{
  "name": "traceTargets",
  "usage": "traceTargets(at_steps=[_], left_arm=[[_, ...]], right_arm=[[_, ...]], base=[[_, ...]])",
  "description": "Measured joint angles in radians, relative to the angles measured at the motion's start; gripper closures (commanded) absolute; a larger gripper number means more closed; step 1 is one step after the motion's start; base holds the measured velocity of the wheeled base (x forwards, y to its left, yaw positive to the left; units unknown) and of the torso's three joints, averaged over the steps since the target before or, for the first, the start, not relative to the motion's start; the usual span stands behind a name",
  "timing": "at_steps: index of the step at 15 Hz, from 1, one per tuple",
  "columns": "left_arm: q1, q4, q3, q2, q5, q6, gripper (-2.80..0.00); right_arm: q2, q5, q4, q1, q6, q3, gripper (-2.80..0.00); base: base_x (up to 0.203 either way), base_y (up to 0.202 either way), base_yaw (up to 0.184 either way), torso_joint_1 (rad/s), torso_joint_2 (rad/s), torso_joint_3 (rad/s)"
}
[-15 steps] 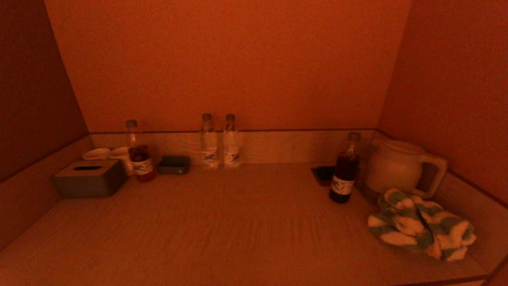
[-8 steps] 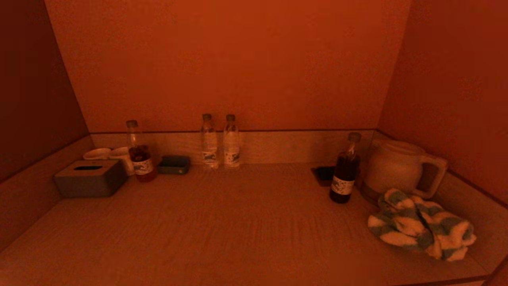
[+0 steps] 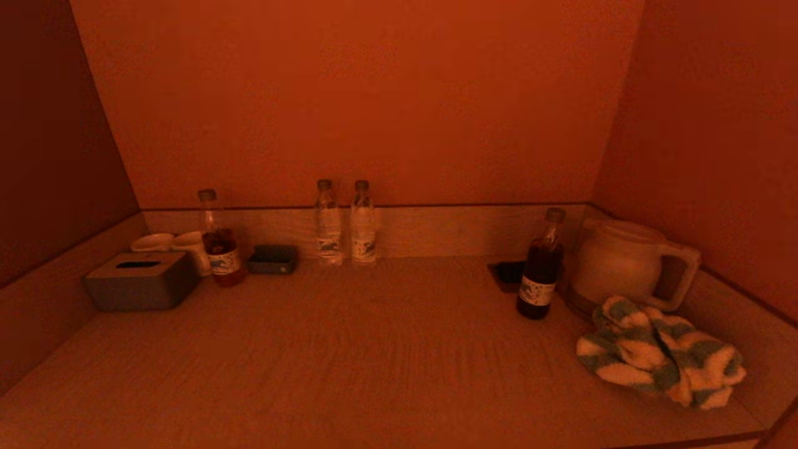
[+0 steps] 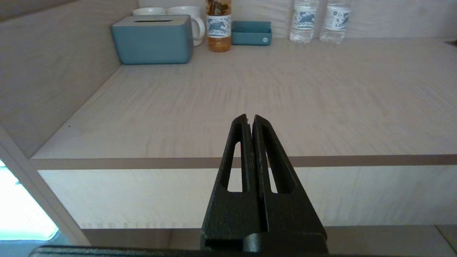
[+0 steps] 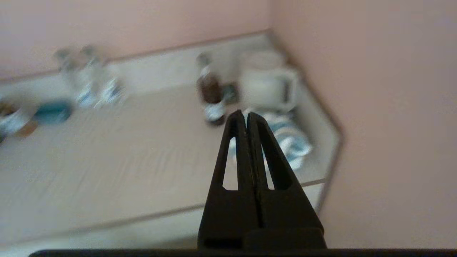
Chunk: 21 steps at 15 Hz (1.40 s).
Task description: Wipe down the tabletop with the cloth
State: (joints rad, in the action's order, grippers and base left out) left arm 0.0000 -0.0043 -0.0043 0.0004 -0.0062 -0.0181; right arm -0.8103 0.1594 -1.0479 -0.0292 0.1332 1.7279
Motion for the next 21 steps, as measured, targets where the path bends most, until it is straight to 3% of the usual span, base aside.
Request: traceTargets(at_steps=[2, 7, 15, 21], left_arm=[[0.0, 0.0, 0.0, 0.0, 0.0, 0.0, 0.0], [0.0, 0.0, 0.001, 0.0, 0.0, 0.0, 0.0], [0.0, 0.0, 0.001, 0.0, 0.0, 0.0, 0.0], [0.0, 0.0, 0.001, 0.0, 0.0, 0.0, 0.0]], right_arm=[[0.035, -0.034, 0.022, 0.104, -0.019, 0.004, 0.0], [0.098, -0.158, 0.056, 0.212, -0.043, 0.012, 0.0], [0.217, -0.206, 0.042, 0.193, -0.043, -0.048, 0.0], [0.369, -0.201, 0.047, 0.134, -0.045, -0.207, 0.0]], base=[[0.0, 0.0, 0.0, 0.0, 0.0, 0.0], [0.0, 0.0, 0.0, 0.0, 0.0, 0.0], [0.0, 0.0, 0.0, 0.0, 0.0, 0.0], [0.0, 0.0, 0.0, 0.0, 0.0, 0.0]])
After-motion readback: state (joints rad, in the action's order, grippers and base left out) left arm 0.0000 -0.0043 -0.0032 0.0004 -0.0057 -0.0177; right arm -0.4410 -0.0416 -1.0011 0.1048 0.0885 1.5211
